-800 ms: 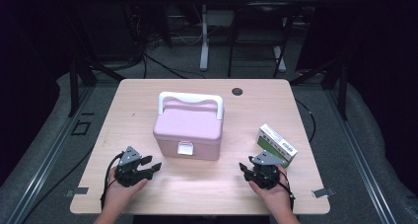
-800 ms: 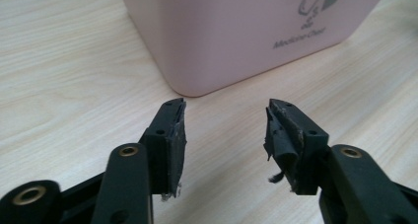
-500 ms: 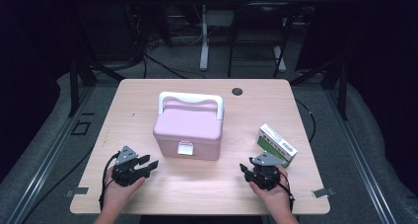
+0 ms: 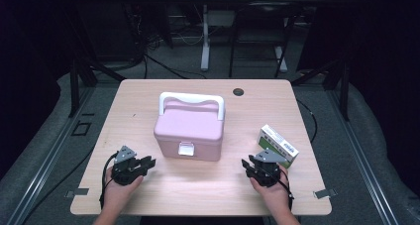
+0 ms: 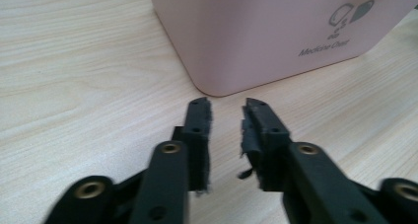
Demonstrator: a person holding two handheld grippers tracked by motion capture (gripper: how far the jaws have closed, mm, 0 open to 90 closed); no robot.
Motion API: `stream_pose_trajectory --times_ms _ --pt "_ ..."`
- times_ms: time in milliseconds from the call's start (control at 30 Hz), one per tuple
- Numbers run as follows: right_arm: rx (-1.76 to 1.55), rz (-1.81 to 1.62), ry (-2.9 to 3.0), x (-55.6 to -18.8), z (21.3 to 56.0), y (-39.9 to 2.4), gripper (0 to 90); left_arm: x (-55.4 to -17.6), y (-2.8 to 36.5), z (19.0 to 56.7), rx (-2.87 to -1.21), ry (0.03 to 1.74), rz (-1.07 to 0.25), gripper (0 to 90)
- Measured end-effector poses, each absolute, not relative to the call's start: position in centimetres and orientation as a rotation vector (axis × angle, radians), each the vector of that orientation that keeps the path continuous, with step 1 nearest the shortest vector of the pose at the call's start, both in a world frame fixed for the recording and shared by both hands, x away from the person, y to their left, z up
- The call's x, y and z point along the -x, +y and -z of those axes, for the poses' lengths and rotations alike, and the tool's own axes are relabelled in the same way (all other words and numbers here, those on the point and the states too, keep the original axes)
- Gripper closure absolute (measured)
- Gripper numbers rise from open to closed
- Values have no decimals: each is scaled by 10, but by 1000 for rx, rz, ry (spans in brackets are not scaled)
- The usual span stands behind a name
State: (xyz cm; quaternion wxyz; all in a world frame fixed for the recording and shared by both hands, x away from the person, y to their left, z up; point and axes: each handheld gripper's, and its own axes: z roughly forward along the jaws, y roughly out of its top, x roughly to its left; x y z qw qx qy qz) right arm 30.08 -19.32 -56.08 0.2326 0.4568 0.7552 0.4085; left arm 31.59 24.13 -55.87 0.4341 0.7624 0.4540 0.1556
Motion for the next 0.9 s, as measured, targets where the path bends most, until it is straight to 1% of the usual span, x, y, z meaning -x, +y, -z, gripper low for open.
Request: stream_pose_trajectory --times_ms 33,100,133,200,267,300,567,900 --pt "-1263 -1133 2073 -303 561 -192 714 -318 242 558 -1895 1136 -391 804" --pt "-1271 -1127 2073 -305 559 -191 750 -322 245 557 -1867 1153 -381 872" --pt "-1274 -1130 2068 -306 558 -190 775 -323 246 556 -1851 1160 -377 891" --pt "-1258 -1135 2047 -309 555 -188 825 -327 249 554 -1845 1169 -397 894" --pt "-1258 -1139 2041 -313 553 -185 872 -333 251 552 -1830 1165 -379 896" --pt "-1261 -1141 2035 -316 552 -183 892 -336 251 551 -1829 1164 -391 897" --pt "-1260 -1156 2061 -342 554 -168 900 -365 240 553 -1844 1165 -377 899" --pt "-1234 -1185 2025 -359 552 -147 900 -372 231 551 -1855 1149 -392 899"
